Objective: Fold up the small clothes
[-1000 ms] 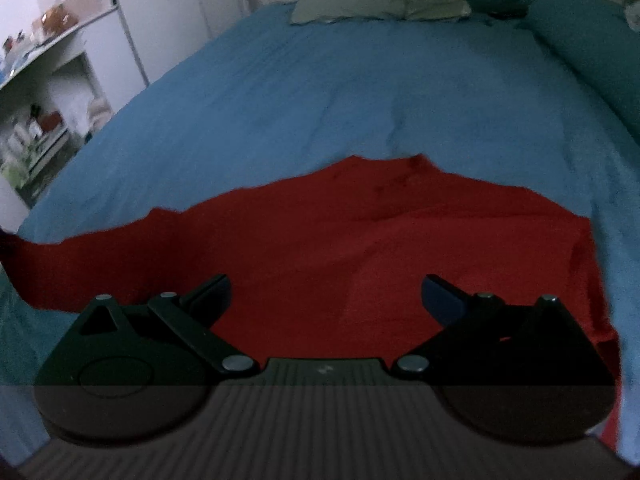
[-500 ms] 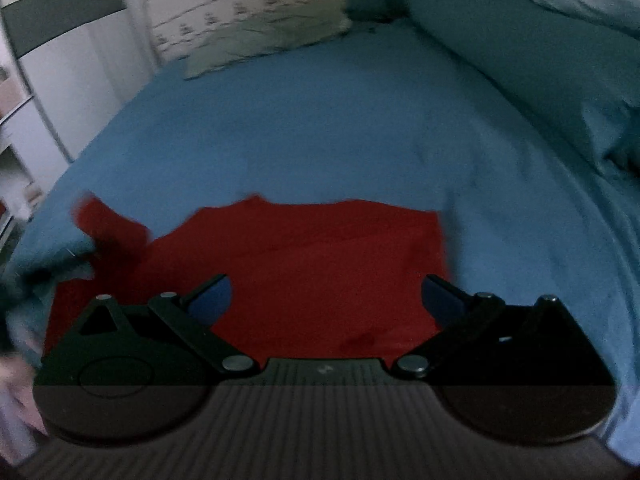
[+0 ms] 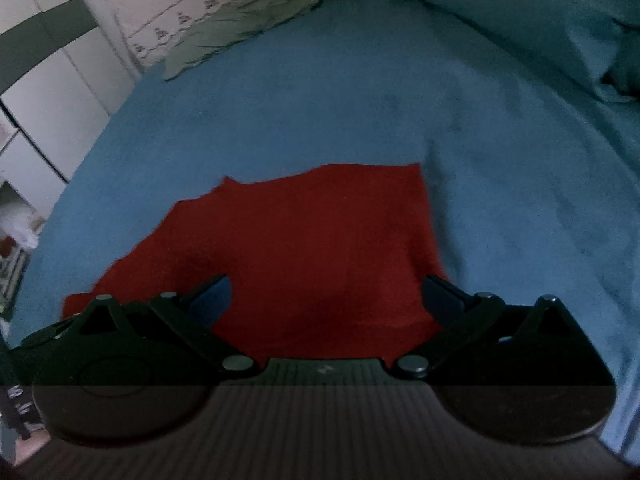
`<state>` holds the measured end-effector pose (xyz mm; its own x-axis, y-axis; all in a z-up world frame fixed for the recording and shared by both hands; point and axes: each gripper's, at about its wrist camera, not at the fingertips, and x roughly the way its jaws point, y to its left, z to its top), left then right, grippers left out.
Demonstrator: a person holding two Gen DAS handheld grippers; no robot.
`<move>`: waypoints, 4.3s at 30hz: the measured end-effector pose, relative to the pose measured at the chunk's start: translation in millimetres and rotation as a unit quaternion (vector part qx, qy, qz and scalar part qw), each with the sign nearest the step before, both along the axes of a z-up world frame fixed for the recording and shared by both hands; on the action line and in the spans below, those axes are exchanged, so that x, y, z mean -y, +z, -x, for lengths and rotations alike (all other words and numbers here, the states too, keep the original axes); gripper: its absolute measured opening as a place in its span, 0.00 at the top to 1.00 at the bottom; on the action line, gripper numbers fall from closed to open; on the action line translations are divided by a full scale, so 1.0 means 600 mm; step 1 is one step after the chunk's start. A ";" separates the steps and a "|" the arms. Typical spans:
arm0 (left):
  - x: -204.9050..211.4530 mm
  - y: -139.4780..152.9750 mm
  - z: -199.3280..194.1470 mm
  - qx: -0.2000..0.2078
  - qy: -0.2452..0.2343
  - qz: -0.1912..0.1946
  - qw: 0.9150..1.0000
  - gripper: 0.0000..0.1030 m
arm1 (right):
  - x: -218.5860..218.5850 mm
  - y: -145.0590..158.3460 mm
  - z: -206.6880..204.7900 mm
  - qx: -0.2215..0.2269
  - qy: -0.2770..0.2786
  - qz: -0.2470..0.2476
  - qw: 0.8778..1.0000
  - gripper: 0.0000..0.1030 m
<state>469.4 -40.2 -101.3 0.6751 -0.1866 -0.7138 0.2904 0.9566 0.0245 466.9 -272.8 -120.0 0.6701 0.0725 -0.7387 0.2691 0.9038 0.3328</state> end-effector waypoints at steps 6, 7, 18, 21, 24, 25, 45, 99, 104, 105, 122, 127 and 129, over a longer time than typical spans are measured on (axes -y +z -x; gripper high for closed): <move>-0.113 0.014 0.014 0.005 0.072 -0.034 0.997 0.29 | -0.089 -0.007 -0.051 -0.007 0.062 0.015 0.998 0.00; -0.129 0.010 0.014 0.005 0.082 -0.040 0.996 0.29 | -0.104 -0.015 -0.060 -0.008 0.067 0.016 0.998 0.00; -0.231 -0.036 0.022 -0.017 0.164 -0.047 0.985 0.29 | -0.194 -0.104 -0.117 -0.024 0.023 0.076 0.997 0.28; -0.240 -0.043 0.023 -0.026 0.173 -0.040 0.984 0.29 | -0.198 -0.099 -0.099 -0.028 0.025 0.089 0.995 0.28; -0.247 -0.050 0.030 -0.033 0.173 -0.045 0.983 0.29 | -0.192 -0.094 -0.086 -0.020 0.031 0.075 0.996 0.28; -0.248 -0.053 0.032 -0.035 0.170 -0.049 0.984 0.29 | -0.190 -0.093 -0.088 -0.017 0.032 0.071 0.997 0.30; -0.221 -0.095 -0.005 -0.034 0.140 -0.050 0.988 0.29 | -0.019 0.018 -0.043 0.018 0.000 0.160 0.987 0.76; -0.220 0.102 0.313 0.013 0.098 0.022 0.995 0.09 | -0.002 0.117 0.350 0.103 0.092 0.082 0.987 0.01; -0.231 0.069 0.416 -0.015 0.131 0.042 0.990 0.10 | -0.007 0.102 0.476 0.066 0.103 0.079 0.989 0.00; -0.231 0.060 0.430 -0.019 0.136 0.042 0.990 0.10 | -0.009 0.092 0.498 0.058 0.102 0.085 0.989 0.00; -0.215 -0.074 0.540 -0.048 0.165 -0.018 0.985 0.47 | -0.057 -0.072 0.645 -0.056 0.087 0.127 0.986 0.13; -0.215 -0.081 0.537 -0.052 0.158 -0.025 0.986 0.52 | -0.068 -0.084 0.655 -0.061 0.090 0.139 0.984 0.21; -0.211 -0.079 0.534 -0.054 0.149 -0.033 0.987 0.57 | -0.069 -0.079 0.651 -0.063 0.091 0.135 0.985 0.31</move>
<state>148.9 86.1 -148.9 0.6121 0.0582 -0.7886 -0.0002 0.9973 0.0735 76.4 -231.6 -167.6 0.5658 -0.0284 -0.8240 0.1190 0.9918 0.0475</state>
